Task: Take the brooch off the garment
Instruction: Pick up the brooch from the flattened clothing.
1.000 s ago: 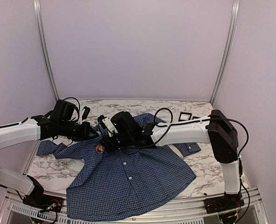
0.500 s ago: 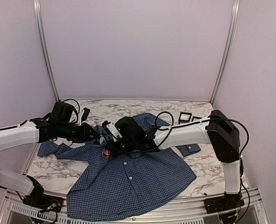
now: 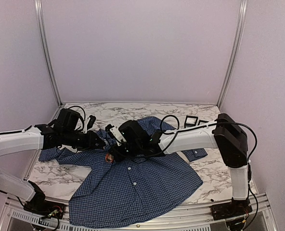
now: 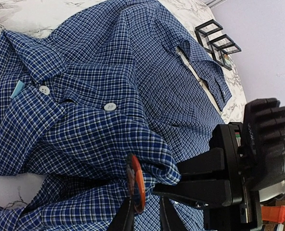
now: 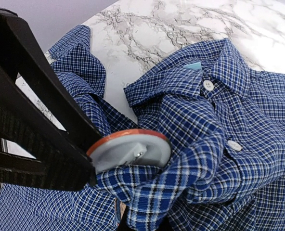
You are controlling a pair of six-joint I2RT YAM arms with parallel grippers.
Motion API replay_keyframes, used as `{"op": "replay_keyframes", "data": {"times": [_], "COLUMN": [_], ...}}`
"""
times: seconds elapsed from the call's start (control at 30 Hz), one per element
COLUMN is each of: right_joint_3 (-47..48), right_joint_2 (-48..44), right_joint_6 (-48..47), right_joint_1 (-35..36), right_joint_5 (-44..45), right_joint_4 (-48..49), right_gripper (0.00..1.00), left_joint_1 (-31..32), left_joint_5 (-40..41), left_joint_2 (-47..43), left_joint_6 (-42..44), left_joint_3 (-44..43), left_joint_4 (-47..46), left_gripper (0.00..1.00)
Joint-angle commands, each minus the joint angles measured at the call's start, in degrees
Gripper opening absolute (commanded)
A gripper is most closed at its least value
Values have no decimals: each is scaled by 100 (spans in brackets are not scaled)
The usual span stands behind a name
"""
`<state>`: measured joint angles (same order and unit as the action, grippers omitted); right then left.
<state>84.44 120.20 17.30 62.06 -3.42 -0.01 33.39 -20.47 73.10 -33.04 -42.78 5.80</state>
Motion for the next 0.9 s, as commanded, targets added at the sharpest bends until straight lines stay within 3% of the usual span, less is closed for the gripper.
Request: {"op": "replay_keyframes", "data": {"times": [0.0, 0.27, 0.53, 0.87], "right_joint_3": [108, 107, 77, -163], "right_joint_2": [-177, -181, -242, -419], "right_joint_6": [-39, -67, 29, 308], "right_joint_1": [-32, -23, -23, -116], "right_joint_5": [8, -36, -71, -705], "right_joint_4": [107, 98, 113, 543], "right_gripper": [0, 0, 0, 1], "left_joint_1": [60, 63, 136, 633], "left_joint_5": [211, 407, 583, 1560], "left_joint_2": [161, 248, 119, -910], "left_joint_6": [66, 128, 117, -508], "left_joint_3": [-211, -341, -142, 1288], "left_joint_4": [54, 113, -142, -2405], "left_gripper": [17, 0, 0, 0]}}
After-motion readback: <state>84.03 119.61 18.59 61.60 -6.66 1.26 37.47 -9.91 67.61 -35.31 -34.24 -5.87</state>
